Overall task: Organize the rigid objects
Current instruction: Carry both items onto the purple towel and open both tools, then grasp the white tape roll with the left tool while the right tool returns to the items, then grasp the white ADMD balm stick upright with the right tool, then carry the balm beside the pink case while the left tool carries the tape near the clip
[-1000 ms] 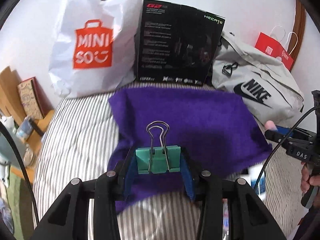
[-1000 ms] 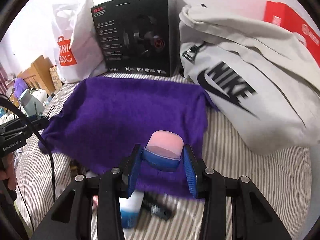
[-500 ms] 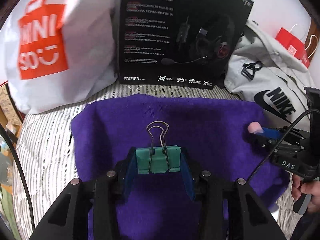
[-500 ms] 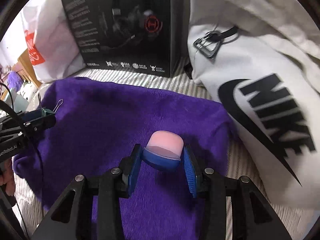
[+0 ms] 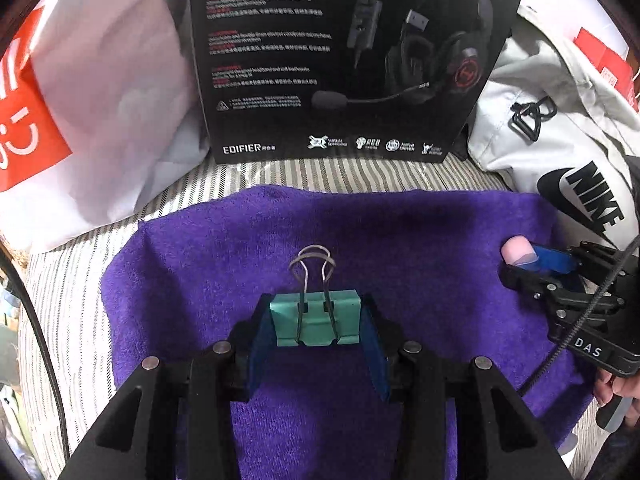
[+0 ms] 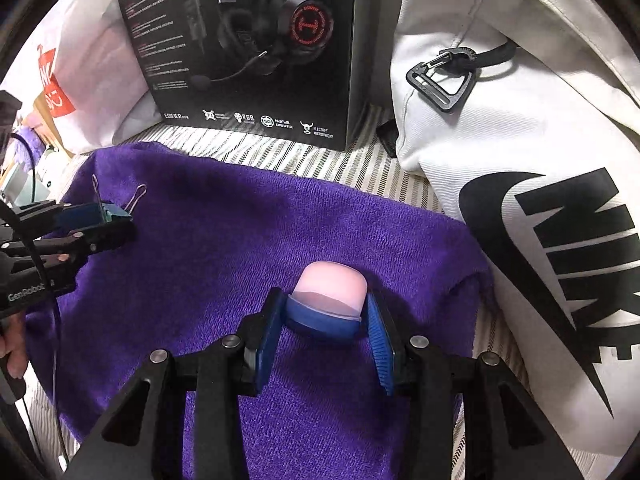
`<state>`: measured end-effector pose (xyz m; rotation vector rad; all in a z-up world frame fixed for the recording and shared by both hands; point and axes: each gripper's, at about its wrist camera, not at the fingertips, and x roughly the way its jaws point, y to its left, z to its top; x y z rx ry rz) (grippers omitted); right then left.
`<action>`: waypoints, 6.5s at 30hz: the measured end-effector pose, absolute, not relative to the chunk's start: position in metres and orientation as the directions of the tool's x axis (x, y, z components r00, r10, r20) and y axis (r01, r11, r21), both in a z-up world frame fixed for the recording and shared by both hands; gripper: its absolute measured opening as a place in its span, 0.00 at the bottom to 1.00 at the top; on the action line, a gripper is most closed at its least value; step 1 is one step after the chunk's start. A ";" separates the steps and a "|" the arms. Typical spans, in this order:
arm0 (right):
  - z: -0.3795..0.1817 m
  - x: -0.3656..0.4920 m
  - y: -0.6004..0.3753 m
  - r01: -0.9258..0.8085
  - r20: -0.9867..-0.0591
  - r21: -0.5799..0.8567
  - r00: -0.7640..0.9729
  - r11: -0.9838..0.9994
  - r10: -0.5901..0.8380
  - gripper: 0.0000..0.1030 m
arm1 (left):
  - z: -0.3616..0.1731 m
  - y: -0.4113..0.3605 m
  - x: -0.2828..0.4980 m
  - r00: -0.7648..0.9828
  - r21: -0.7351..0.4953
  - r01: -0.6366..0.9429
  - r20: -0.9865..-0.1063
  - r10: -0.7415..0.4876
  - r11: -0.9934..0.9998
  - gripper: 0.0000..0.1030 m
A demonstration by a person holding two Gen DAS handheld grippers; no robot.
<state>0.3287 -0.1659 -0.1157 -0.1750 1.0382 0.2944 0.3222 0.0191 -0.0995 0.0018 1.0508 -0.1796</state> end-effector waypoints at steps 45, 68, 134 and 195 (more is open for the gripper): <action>-0.074 0.066 -0.236 -0.138 -0.847 0.091 0.510 0.986 0.150 0.71 | -0.104 0.014 0.081 0.514 0.000 0.278 -0.844 -0.149 0.960 0.71; -0.086 0.101 -0.215 -0.150 -0.837 0.187 0.492 0.971 0.238 0.71 | -0.112 -0.009 0.086 0.495 -0.016 0.355 -0.845 -0.203 0.935 0.27; -0.082 0.089 -0.224 -0.251 -0.852 0.092 0.480 0.964 0.207 0.35 | -0.089 0.033 0.081 0.544 -0.085 0.256 -0.811 -0.216 0.963 0.27; -0.083 0.274 -0.175 -0.430 -0.858 0.077 0.431 0.900 0.279 0.35 | -0.082 0.055 0.261 0.574 -0.049 0.221 -0.801 -0.171 0.974 0.27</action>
